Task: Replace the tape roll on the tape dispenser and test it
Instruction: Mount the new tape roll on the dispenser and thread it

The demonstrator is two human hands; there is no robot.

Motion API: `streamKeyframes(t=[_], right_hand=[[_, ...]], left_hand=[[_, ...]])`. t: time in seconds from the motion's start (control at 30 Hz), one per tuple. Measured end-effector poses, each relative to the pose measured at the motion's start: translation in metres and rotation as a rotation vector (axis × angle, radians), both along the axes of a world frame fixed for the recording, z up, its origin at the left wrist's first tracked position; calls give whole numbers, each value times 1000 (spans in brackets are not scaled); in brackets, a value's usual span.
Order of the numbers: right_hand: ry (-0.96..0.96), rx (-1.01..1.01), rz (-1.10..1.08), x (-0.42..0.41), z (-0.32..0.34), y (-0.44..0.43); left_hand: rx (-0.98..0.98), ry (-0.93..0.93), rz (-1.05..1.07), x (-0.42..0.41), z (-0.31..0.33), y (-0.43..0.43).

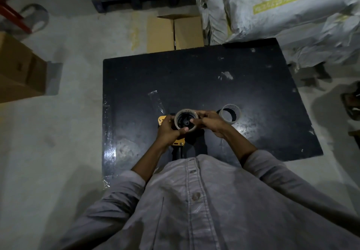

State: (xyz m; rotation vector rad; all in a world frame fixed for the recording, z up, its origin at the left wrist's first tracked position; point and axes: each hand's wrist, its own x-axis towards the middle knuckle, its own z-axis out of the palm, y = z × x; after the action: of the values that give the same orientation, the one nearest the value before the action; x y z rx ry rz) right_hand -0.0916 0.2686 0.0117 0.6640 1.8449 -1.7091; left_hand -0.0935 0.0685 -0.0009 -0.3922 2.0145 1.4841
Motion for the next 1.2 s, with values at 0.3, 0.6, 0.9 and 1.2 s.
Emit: streamKeyframes(t=[0.3, 0.6, 0.9, 1.2], right_hand=[[11, 12, 45, -2, 2, -7], [71, 91, 32, 4, 1, -14], [186, 425, 164, -5, 3, -27], [194, 466, 171, -15, 1, -30]], left_hand=[[2, -7, 27, 6, -3, -1], [-25, 111, -4, -1, -3, -8], [-162, 182, -10, -11, 2, -4], [-204, 198, -18, -13, -2, -2]])
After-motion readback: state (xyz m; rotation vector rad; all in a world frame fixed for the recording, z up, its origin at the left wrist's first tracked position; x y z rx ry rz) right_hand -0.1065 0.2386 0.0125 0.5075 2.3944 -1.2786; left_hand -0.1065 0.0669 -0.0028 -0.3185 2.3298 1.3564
